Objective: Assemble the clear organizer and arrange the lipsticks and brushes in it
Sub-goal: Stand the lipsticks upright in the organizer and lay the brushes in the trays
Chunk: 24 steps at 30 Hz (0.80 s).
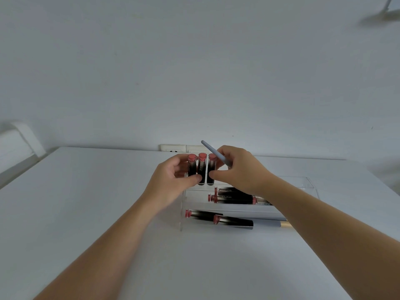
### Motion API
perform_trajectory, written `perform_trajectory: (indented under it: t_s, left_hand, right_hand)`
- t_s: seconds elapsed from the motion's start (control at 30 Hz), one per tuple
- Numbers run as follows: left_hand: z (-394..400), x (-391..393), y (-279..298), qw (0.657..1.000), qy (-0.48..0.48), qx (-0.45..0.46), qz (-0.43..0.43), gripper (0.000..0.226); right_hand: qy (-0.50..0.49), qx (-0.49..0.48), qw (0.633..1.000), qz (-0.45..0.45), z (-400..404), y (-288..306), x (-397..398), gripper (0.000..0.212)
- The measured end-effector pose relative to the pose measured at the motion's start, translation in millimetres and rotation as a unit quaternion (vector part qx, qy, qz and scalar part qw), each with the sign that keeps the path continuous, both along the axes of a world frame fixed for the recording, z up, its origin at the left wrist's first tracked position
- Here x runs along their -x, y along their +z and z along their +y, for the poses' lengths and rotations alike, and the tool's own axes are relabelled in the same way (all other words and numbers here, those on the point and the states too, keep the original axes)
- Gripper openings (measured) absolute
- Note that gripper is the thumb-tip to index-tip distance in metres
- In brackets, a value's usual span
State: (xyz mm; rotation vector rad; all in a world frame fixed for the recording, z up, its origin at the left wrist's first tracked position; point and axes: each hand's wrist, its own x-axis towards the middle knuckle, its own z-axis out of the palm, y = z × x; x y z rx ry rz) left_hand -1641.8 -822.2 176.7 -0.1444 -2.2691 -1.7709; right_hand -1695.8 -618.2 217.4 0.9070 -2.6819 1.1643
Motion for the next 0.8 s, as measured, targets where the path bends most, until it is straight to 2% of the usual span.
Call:
perform_trajectory:
  t_s: [0.17,0.47,0.8]
  left_hand:
    - [1.7,0.3,2.0,1.000,-0.005,-0.016,-0.011,0.033]
    - [1.6,3.0,-0.9,0.999,-0.009,-0.041,-0.031,0.039]
    - [0.2,4.3,-3.3,0.997,-0.003,-0.070,-0.032,0.029]
  right_hand:
    - [0.004,-0.003,1.000,0.005,0.6,-1.3,0.2,0.017]
    - [0.006,-0.001,1.000,0.000,0.2,-1.1,-0.1,0.019]
    - [0.007,-0.002,1.000,0.000,0.8,-1.4,-0.2,0.019]
